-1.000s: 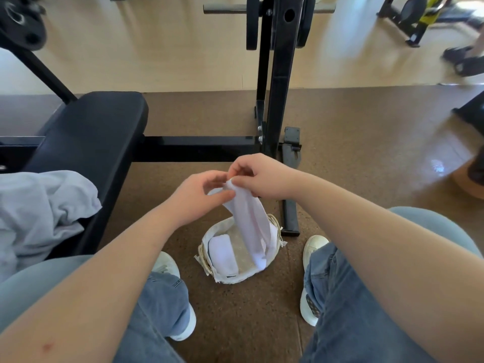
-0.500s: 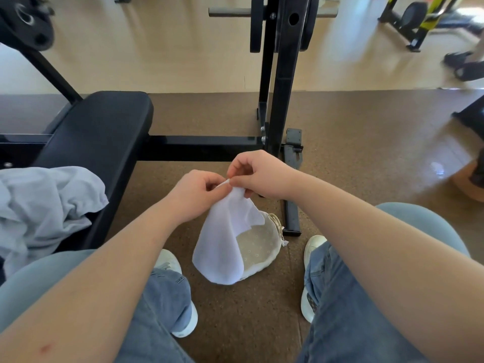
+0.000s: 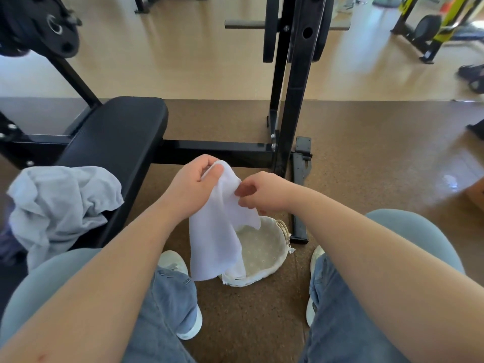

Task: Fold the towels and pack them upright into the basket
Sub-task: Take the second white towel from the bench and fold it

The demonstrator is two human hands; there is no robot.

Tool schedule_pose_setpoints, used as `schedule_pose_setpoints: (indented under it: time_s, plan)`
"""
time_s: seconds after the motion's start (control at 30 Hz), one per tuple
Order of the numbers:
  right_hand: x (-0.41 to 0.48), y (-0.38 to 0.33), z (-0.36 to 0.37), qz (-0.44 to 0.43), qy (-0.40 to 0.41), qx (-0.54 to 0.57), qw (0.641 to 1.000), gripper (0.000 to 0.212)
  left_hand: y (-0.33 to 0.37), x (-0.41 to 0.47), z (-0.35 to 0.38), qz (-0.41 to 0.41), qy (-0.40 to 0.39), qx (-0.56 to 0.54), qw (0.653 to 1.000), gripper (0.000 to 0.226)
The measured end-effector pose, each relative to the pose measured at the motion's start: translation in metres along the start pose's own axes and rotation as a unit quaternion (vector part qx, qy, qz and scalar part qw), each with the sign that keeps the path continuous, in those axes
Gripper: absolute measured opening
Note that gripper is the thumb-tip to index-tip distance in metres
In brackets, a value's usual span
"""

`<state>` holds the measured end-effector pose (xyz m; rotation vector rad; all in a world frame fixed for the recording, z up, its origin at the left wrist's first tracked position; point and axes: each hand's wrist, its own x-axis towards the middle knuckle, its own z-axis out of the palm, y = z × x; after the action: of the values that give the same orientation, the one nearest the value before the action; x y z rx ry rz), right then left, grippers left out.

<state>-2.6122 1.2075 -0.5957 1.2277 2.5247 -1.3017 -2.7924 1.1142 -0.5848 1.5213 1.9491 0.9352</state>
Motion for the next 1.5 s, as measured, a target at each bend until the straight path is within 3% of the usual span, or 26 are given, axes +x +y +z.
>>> schedule_pose_setpoints:
  time_s: [0.23,0.43,0.6,0.77,1.27,1.5]
  plan:
    - [0.014,0.001,0.016,-0.044,0.07,0.034,0.996,0.044,0.0,0.0,-0.01,-0.006,0.009,-0.009,1.0,0.023]
    - [0.011,0.001,0.019,-0.049,0.003,0.018,0.999,0.024,0.003,-0.002,-0.017,-0.007,-0.002,-0.016,1.0,0.022]
    - [0.013,0.007,0.018,-0.043,0.055,-0.023,0.997,0.013,0.006,-0.006,-0.031,0.003,-0.025,-0.025,0.999,0.019]
    - [0.011,0.006,0.023,-0.065,-0.019,-0.046,0.997,0.01,0.003,-0.008,-0.042,0.006,-0.045,-0.03,0.999,0.019]
    - [0.004,0.023,0.003,-0.015,-0.006,-0.203,0.979,0.013,-0.017,0.005,-0.047,-0.051,0.115,0.005,0.992,0.017]
    - [-0.005,0.028,-0.032,-0.005,0.009,-0.241,0.97,0.012,-0.032,0.013,-0.052,-0.088,0.147,0.016,0.985,0.017]
